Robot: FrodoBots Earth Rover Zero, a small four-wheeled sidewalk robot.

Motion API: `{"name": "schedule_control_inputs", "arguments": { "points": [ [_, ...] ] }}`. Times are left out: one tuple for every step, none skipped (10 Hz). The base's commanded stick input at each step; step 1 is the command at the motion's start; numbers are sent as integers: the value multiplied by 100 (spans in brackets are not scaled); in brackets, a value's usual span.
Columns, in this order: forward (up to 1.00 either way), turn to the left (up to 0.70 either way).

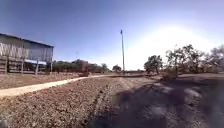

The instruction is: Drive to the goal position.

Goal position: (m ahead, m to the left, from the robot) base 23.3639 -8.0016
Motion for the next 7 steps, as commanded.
{"name": "schedule_control_inputs", "arguments": {
  "points": [
    [50,0],
    [50,0],
    [50,0],
    [50,0],
    [50,0],
    [50,0],
    [50,0]
  ]
}}
